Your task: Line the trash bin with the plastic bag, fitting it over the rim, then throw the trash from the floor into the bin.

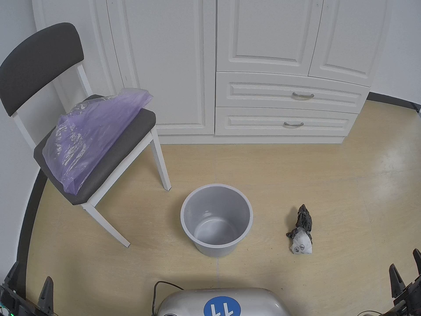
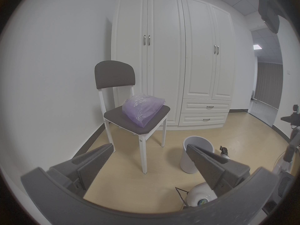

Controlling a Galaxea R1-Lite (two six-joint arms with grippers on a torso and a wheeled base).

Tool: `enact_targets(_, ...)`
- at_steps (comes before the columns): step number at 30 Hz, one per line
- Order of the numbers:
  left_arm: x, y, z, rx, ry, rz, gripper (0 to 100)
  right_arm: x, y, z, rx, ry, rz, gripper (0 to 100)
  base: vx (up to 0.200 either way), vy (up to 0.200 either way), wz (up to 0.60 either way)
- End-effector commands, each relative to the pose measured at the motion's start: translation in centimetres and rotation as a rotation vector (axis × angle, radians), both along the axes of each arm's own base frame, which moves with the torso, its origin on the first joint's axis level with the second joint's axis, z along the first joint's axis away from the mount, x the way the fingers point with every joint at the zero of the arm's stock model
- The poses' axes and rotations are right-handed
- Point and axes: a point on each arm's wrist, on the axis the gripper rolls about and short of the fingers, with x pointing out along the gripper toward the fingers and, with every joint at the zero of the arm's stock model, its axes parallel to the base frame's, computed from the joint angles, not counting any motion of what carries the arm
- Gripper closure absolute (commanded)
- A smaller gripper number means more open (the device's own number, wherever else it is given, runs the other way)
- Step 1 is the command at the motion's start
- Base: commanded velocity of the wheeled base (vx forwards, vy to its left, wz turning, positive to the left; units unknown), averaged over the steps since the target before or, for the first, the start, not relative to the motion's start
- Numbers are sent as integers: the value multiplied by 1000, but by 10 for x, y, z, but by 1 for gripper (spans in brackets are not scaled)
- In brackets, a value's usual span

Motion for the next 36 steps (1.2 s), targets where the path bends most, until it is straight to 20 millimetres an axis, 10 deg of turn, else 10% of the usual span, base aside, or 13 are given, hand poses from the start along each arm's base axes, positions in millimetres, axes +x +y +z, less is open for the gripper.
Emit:
enact_targets(1,0,0,-4,-1,-4,0,0,0,0,-5,0,3,1,0,0,0,0)
enact_targets(36,-1,0,-3,-13,-7,2,0,0,0,-4,23,-2,-2,0,0,0,0)
